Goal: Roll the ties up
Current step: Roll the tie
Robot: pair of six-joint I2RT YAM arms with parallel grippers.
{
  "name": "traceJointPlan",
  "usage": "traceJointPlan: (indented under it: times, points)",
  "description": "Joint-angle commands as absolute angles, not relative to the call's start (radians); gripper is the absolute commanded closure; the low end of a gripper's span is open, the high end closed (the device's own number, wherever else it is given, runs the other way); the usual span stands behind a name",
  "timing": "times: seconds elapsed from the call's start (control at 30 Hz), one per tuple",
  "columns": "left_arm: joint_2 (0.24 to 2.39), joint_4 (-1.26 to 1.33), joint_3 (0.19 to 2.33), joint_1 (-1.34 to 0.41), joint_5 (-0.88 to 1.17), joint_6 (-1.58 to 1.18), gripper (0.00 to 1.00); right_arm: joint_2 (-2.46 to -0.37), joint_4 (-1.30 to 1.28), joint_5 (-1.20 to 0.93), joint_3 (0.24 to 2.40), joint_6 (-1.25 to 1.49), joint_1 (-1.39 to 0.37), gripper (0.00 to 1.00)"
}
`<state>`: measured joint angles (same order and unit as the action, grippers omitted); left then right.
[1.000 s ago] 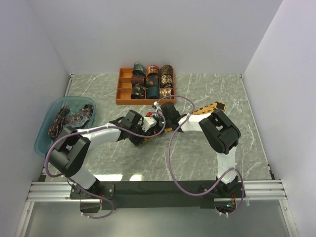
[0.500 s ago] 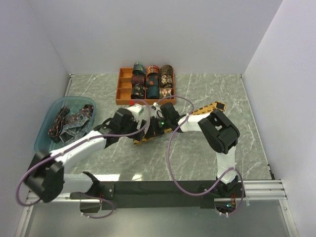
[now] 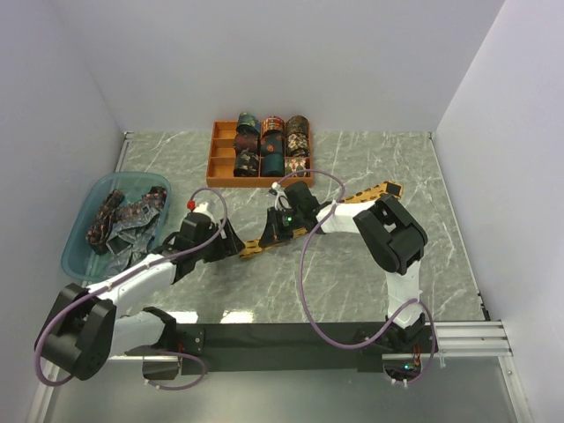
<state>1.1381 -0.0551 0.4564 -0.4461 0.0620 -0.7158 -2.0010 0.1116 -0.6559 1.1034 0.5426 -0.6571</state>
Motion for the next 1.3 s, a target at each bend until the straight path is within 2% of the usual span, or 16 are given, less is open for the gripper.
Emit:
traceJointPlan:
  times: [0.0,0.37,0.6,0.93,1.07,1.27]
  points:
    - [1.155,0.112,0.439,-0.442,0.140,-0.805,0.24,-2.031,0.055,-0.649,1.143,0.497,-0.667,0.95]
    - [1.255,0.176,0.425,-0.442,0.183,-0.821,0.32,-2.049,0.018,-0.649,1.183,0.477,-0.669,0.94]
    - [1.301,0.186,0.434,-0.442,0.178,-0.842,0.41,-2.065,0.008,-0.644,1.209,0.463,-0.670,0.94]
    - [1.371,0.213,0.440,-0.442,0.187,-0.865,0.45,-2.077,-0.038,-0.627,1.246,0.440,-0.670,0.94]
    - [1.384,0.210,0.446,-0.442,0.183,-0.867,0.51,-2.077,-0.051,-0.621,1.252,0.439,-0.672,0.93]
    - [1.384,0.189,0.451,-0.442,0.164,-0.865,0.72,-2.011,-0.135,-0.552,1.278,0.403,-0.676,0.89]
